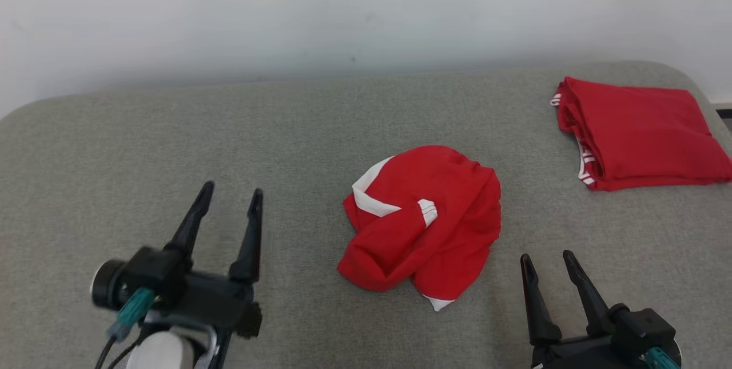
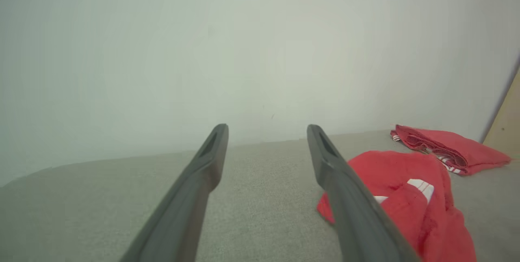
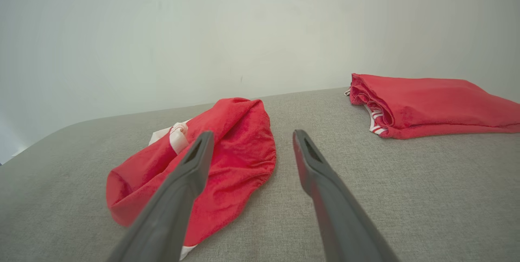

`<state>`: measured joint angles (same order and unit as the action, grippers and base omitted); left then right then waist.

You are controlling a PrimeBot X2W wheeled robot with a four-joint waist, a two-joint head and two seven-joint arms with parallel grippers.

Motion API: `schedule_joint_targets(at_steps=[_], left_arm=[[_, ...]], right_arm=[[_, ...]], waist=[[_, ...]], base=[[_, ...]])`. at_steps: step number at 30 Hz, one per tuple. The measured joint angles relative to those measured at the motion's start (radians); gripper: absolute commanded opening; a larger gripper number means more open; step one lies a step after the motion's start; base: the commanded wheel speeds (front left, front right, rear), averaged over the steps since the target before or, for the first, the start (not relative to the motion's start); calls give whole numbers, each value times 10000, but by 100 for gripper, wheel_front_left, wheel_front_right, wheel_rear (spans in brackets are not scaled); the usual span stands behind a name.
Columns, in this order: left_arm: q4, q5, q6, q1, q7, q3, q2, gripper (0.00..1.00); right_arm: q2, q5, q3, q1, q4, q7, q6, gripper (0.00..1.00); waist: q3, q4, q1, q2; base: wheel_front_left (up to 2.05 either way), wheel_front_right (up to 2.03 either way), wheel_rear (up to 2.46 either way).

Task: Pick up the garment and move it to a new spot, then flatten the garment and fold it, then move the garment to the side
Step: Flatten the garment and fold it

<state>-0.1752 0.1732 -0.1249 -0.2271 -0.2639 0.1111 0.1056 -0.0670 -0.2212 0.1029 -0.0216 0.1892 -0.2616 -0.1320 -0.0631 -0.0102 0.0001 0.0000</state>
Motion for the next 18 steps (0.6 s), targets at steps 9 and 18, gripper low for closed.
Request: schedule_joint_targets(at_steps=[9, 18], left_arm=[[-1323, 500, -61, -2489, 504, 2284, 301, 100], [-2688, 1189, -61, -3519, 984, 4123, 690, 100]], right_arm=[[61, -96, -46, -284, 13, 0, 0, 100], [123, -222, -54, -546, 27, 0, 0, 100]], waist=[[-456, -786, 1, 1], [-954, -1705, 0, 1]], base=[[0, 0, 0], [0, 0, 0]])
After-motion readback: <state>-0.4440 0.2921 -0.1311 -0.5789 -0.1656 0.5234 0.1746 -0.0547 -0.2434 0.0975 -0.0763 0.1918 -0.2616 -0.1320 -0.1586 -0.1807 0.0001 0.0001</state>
